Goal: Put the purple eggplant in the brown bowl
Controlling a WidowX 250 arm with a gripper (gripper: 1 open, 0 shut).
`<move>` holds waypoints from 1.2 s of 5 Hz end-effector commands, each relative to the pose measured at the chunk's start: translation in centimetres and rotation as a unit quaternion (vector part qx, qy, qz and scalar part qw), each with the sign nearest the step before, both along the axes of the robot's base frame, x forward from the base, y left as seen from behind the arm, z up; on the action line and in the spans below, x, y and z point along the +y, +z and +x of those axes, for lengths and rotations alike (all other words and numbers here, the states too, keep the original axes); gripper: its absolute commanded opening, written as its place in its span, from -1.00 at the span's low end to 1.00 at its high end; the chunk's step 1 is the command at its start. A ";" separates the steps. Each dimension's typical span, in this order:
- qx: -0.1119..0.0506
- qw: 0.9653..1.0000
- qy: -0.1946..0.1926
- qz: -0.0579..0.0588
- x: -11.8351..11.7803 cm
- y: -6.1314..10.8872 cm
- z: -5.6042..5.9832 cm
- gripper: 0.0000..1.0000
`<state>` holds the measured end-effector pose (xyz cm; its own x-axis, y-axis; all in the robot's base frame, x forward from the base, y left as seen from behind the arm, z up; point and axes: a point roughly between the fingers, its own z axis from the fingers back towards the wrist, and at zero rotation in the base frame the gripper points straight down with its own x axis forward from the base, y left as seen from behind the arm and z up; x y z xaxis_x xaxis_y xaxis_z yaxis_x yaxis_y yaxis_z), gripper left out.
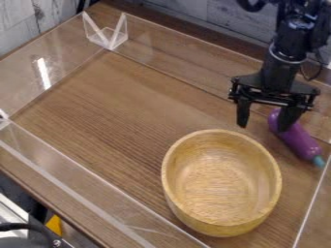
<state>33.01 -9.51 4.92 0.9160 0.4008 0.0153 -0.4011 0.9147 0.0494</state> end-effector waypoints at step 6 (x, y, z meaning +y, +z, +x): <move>-0.043 0.999 0.030 -0.013 -2.6 -0.9 3.2 1.00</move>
<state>35.33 -11.57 2.25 0.8846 0.4648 0.0370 -0.4658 0.8844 0.0273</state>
